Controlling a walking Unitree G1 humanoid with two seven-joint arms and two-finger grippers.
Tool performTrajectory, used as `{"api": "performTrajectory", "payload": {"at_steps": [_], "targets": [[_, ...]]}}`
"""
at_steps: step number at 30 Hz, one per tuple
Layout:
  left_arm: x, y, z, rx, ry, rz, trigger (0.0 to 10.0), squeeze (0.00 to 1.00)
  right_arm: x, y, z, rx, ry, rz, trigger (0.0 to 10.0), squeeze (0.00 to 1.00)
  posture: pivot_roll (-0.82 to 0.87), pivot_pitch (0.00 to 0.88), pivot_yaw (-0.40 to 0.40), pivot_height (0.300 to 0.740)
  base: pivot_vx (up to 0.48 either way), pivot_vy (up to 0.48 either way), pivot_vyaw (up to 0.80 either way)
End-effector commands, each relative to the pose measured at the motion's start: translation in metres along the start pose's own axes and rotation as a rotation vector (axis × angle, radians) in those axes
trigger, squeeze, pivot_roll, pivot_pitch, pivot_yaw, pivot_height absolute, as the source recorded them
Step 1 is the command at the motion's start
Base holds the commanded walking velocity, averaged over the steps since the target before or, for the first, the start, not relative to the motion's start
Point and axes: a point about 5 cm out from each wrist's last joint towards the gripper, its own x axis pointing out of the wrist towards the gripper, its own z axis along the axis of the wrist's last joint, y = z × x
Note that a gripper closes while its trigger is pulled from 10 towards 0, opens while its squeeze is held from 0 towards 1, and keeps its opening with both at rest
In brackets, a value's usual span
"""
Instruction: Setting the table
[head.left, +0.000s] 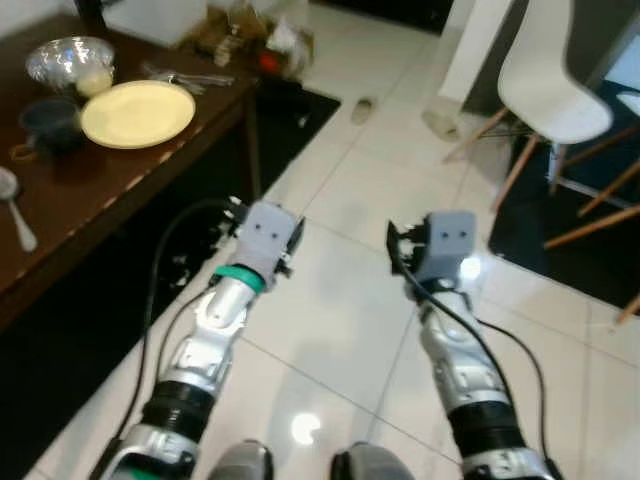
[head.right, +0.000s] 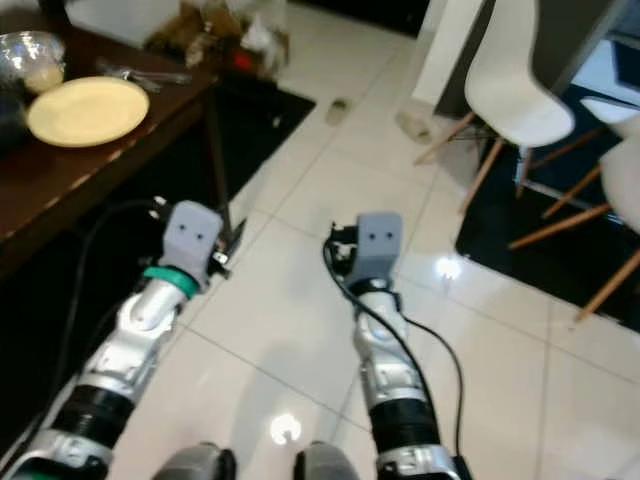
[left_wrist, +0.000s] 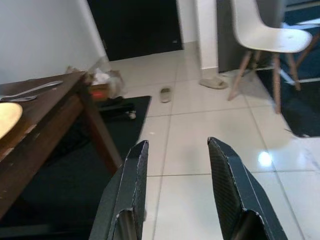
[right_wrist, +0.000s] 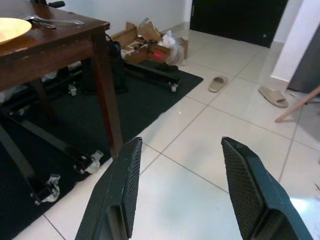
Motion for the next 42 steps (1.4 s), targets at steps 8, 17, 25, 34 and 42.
{"api": "performTrajectory", "payload": {"at_steps": [8, 17, 25, 34, 42], "targets": [[-0.001, -0.006, -0.003, -0.005, 0.010, -0.022, 10.0, 0.00, -0.002, -0.005, -0.005, 0.000, 0.022, -0.018, 10.0, 0.00, -0.01, 0.000, 0.029, 0.740, 0.435, -0.033, 0.00], [0.000, -0.009, -0.001, 0.001, 0.000, -0.033, 10.0, 0.00, -0.002, -0.005, -0.004, 0.001, 0.022, -0.018, 10.0, 0.00, -0.01, 0.000, 0.029, 0.740, 0.398, -0.264, 0.00], [0.003, -0.015, 0.012, 0.003, -0.060, -0.074, 10.0, 0.00, 0.001, -0.007, 0.006, -0.001, -0.023, -0.033, 10.0, 0.00, 0.00, 0.000, 0.027, 0.740, 0.394, -0.270, 0.00], [0.012, -0.019, 0.045, -0.011, -0.179, -0.093, 10.0, 0.00, 0.013, -0.018, 0.054, 0.064, -0.201, -0.114, 10.0, 0.00, 0.00, 0.000, 0.025, 0.740, 0.402, -0.259, 0.00], [0.014, -0.001, 0.041, -0.100, -0.118, 0.017, 10.0, 0.00, 0.015, -0.017, 0.055, 0.030, -0.180, -0.098, 10.0, 0.00, 0.00, 0.000, 0.022, 0.740, 0.288, -0.031, 0.00]]}}
